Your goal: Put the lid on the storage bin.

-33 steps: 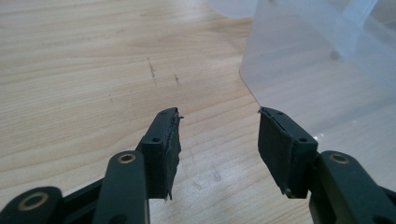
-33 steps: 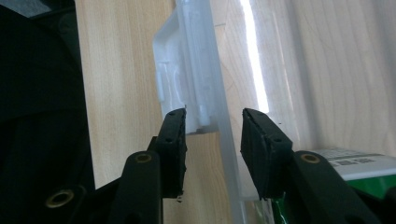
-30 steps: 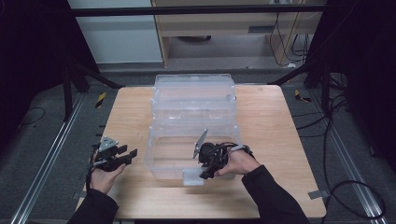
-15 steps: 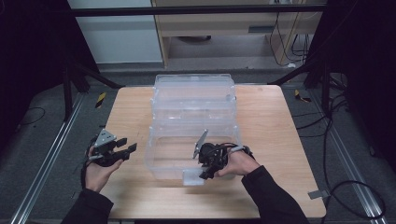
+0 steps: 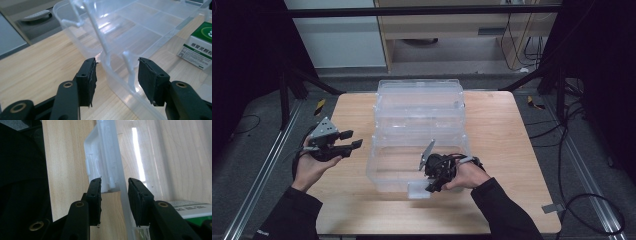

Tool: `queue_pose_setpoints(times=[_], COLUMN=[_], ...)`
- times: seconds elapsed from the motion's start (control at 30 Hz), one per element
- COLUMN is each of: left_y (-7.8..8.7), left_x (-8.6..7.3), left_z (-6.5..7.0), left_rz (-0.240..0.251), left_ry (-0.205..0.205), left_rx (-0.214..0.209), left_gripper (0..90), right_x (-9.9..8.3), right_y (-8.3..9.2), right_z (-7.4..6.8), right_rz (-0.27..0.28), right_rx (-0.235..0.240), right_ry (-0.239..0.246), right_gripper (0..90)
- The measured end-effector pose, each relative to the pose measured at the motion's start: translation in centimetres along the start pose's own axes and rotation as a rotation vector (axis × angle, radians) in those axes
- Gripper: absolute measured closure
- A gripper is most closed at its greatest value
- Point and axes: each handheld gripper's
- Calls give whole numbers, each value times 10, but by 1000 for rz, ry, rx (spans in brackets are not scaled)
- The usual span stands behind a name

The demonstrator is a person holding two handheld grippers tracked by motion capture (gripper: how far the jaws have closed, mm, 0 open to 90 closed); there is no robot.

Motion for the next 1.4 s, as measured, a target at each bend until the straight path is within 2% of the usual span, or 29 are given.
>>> queue_pose_setpoints(times=[0.07, 0.13, 0.27, 0.6, 0.73, 1.03, 1.3, 1.4], left_y=[-3, -3, -8, -26, -32, -44, -61, -69], left_x=[10, 18, 33, 62, 74, 97, 110, 113], left_z=[1, 4, 12, 22, 23, 25, 23, 23], left_rz=[3, -22, -43, -110, -150, -186, -216, -243], left_ry=[-34, -69, -146, -285, -349, -419, -480, -503], left_rx=[-22, -14, -39, -95, -101, -137, -165, -168], left_gripper=[476, 472, 467, 436, 434, 432, 438, 444], right_x=[0, 0, 0, 0, 0, 0, 0, 0], right_y=[0, 0, 0, 0, 0, 0, 0, 0], right_z=[0, 0, -1, -2, -1, -1, -1, -1], right_rz=[3, 0, -2, -3, -2, 0, 1, 2], right_rx=[1, 0, -5, -8, -4, -4, -4, -1], right_ry=[-4, 0, 1, 5, 4, 10, 8, 13], right_gripper=[640, 640, 640, 640, 640, 640, 641, 641])
Point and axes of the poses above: each handheld gripper's, and its own axes: y roughly backward along the jaws, x roughly out of its top, z roughly to its right, and after that the axes turned 10 degrees about y, right-handed
